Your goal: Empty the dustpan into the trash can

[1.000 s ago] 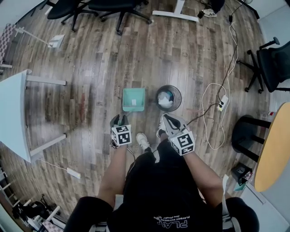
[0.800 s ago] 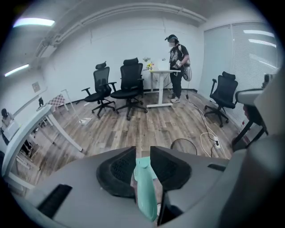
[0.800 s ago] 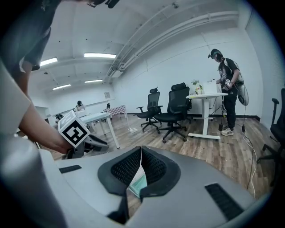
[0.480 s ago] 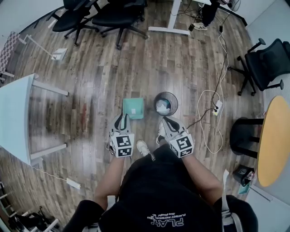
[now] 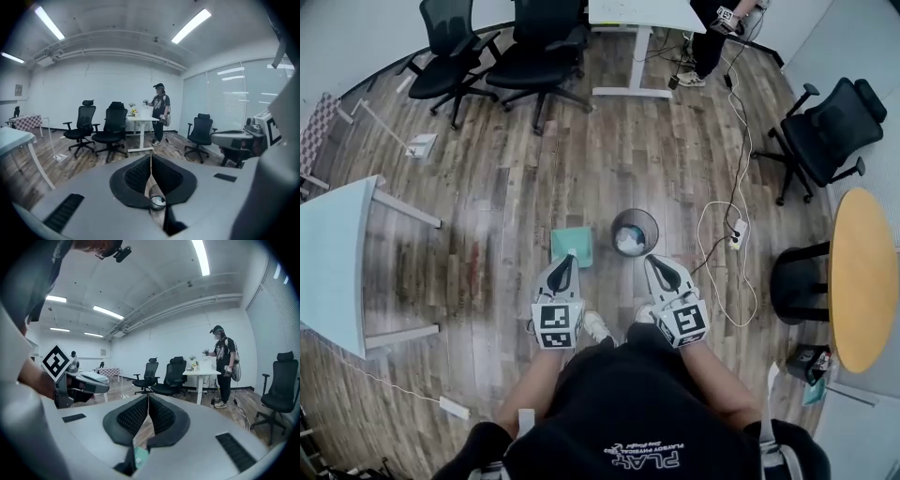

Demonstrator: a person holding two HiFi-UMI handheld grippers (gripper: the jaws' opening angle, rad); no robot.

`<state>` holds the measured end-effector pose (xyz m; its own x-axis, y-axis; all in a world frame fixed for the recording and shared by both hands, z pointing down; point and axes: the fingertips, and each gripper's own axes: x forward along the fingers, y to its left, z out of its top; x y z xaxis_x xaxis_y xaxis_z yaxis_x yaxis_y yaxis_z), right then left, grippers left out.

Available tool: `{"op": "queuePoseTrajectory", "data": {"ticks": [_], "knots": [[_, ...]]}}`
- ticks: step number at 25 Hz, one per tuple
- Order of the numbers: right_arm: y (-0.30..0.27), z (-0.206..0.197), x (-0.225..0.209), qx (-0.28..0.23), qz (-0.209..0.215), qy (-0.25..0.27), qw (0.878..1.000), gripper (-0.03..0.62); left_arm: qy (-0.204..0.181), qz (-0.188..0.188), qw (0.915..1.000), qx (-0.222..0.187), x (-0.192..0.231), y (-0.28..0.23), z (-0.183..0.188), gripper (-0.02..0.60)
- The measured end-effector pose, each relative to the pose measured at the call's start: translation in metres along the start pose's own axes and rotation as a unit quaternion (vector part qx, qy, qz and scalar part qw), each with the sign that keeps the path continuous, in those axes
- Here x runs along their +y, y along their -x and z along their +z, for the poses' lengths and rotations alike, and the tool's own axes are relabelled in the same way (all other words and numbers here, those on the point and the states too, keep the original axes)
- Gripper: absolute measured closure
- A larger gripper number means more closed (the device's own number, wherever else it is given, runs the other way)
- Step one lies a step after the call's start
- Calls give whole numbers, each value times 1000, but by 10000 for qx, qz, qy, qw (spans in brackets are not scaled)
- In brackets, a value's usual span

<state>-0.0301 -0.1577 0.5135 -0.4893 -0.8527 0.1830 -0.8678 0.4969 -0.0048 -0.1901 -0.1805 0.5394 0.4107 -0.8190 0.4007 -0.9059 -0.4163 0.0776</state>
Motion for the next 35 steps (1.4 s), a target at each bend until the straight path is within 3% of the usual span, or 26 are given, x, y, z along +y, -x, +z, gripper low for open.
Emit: {"op": "queuePoseTrajectory", "data": {"ticks": [4,8,17,35], "knots": [[21,18,-12,-192,-128,68,9997,569,140,-308,9993,-172,-30,8,14,551],[41,38,-27,-430,-195,146,9988,571,322,-363,9979,-429,-54,12,33,550],[95,80,-57,-938,-112,505,9943,571,208,-102,9972,-711,-113,24,54,549],[135,83,-58,-1076,-16,650,9921,571,223,247,9953,-910,-137,54,63,549]]}}
